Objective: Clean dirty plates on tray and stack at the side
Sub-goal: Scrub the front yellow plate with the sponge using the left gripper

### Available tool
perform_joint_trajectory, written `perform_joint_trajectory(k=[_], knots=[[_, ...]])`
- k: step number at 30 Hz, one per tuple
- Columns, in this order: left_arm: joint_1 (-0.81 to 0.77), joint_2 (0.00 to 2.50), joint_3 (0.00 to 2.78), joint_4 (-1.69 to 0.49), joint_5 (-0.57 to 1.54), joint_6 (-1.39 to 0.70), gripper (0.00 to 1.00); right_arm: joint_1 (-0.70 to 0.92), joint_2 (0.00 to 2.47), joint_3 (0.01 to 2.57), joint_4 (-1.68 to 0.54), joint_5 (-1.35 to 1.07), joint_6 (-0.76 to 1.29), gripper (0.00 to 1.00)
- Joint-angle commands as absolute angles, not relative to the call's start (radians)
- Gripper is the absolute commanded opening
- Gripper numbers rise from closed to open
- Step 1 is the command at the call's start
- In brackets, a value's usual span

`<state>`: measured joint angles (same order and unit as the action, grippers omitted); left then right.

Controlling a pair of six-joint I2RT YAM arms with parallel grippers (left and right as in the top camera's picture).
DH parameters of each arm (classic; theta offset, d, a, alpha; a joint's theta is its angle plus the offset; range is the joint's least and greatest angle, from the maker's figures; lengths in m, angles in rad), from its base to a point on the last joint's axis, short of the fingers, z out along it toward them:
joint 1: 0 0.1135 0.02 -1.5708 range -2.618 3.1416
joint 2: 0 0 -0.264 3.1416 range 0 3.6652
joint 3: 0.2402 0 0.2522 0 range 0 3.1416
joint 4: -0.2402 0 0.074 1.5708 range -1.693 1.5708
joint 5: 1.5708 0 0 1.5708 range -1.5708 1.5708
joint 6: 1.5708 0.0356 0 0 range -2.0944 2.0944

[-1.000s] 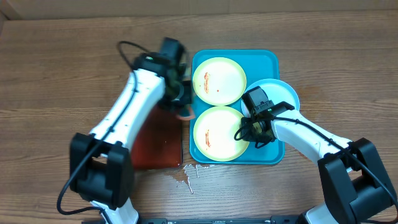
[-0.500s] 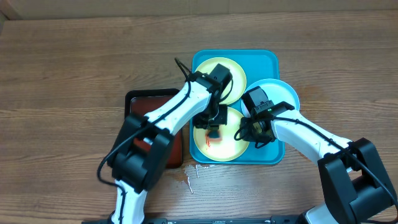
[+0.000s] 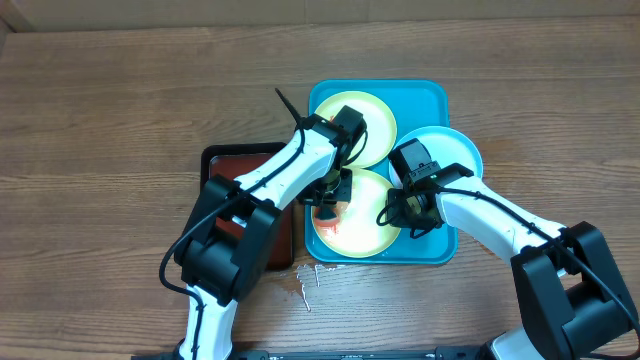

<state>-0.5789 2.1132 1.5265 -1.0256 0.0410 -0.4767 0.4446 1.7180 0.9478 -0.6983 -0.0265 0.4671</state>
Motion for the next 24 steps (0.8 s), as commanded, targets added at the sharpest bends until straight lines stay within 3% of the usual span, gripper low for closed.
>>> perform_joint_trajectory(k=[1, 9, 20, 24], knots=[[-0.613, 2.121, 1.523, -0.994, 0.131, -0.318, 0.04, 0.438, 1.730, 0.942, -0.701, -0.006, 0.468, 0.18], [-0.656, 2.121, 1.523, -0.997, 0.151, -0.110, 0.04, 0.438, 1.730, 0.942, -0.701, -0.018, 0.468, 0.17], [-0.661, 2.121, 1.523, -1.043, 0.244, -0.101, 0.04, 0.438, 1.730, 0.942, -0.700, -0.021, 0.468, 0.17], [-0.661, 2.121, 1.522, -1.031, 0.112, -0.108, 0.04, 0.438, 1.730, 0.942, -0.701, -0.028, 0.468, 0.17]])
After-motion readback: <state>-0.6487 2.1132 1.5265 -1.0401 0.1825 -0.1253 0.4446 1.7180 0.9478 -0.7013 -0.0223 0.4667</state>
